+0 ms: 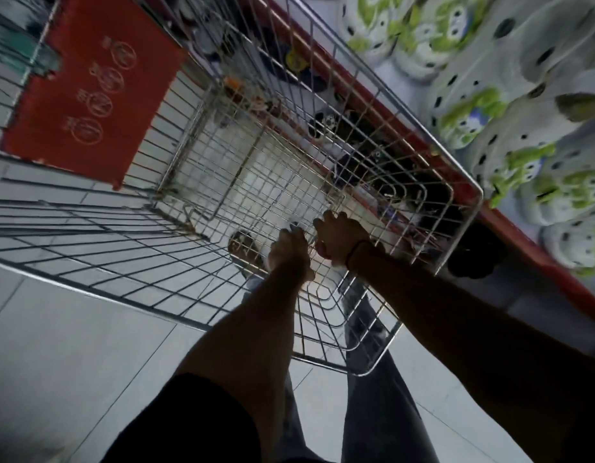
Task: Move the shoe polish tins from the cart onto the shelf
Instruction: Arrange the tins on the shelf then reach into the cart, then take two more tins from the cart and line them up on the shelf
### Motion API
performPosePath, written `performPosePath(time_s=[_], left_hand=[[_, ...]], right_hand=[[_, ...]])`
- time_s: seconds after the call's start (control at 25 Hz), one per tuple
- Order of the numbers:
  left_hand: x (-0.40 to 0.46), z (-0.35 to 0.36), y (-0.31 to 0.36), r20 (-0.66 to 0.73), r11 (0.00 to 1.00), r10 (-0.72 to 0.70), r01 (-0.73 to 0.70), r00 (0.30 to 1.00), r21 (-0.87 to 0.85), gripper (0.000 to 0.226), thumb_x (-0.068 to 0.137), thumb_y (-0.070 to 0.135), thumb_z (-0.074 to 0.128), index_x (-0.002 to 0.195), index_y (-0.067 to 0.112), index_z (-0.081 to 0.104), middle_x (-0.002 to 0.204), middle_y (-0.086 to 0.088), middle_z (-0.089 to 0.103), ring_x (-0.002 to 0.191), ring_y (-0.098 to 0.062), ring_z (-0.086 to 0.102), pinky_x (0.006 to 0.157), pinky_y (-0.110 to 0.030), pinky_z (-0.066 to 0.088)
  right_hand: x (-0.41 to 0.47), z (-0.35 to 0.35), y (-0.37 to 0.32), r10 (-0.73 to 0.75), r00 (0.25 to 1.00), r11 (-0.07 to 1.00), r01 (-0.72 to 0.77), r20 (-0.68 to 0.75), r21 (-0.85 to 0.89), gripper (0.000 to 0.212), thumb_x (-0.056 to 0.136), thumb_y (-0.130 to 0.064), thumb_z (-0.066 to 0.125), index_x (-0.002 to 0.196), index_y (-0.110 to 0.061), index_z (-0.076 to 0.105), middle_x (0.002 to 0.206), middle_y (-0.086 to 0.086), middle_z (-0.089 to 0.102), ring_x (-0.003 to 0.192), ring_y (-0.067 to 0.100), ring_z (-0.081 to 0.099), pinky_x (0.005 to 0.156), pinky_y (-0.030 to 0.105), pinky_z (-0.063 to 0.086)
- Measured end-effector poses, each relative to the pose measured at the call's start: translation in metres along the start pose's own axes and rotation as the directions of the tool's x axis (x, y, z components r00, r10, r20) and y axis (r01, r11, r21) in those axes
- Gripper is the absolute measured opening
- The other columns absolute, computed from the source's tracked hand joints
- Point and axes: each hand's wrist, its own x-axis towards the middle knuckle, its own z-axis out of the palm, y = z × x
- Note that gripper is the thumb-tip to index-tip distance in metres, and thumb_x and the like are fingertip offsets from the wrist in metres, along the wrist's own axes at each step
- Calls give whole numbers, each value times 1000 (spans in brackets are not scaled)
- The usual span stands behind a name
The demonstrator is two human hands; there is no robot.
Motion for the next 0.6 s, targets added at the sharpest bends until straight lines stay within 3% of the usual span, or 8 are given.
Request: performPosePath(time_s=[0.12,0.2,0.32,0.44,0.6], left_hand=[[-14,-46,-13,-85,997,8,-14,996,-72,110,58,37,92,144,15,29,139,-18,42,123,-43,53,92,-52,55],[-31,-92,-25,-165,991,20,-41,986,-128,109,56,43,90,144,17,29,143,-18,39,126,-43,49,93,-54,55],[-66,-168,-47,-365,959,83,-173,927,-224,90,57,46,83,132,18,42,132,-15,47,121,-36,52,88,-41,53],[-114,-241,-63,-557,912,134,-322,820,-254,83,59,44,81,133,18,54,131,-11,52,115,-26,55,94,-36,52],[-180,-323,-56,-793,851,208,-505,573,-142,78,59,49,71,129,15,64,120,-9,61,107,-25,61,92,-37,55]], right_hand=[[-8,-33,-1,49,997,997,-46,-51,66,81,71,-35,84,132,-5,41,136,17,47,120,38,55,91,44,52],[-22,-66,-5,46,992,989,-28,-121,146,91,65,-41,86,134,-4,41,137,18,48,119,39,56,91,43,52],[-50,-130,-13,29,950,979,35,-309,201,96,65,-43,82,142,-5,38,140,19,48,119,42,56,92,47,52],[-81,-197,-19,-31,855,973,144,-518,180,93,64,-44,81,139,-3,44,132,24,51,112,44,58,89,48,51],[-142,-291,-20,-15,687,957,221,-726,189,82,67,-51,80,127,-5,51,124,21,54,100,42,61,78,44,50]])
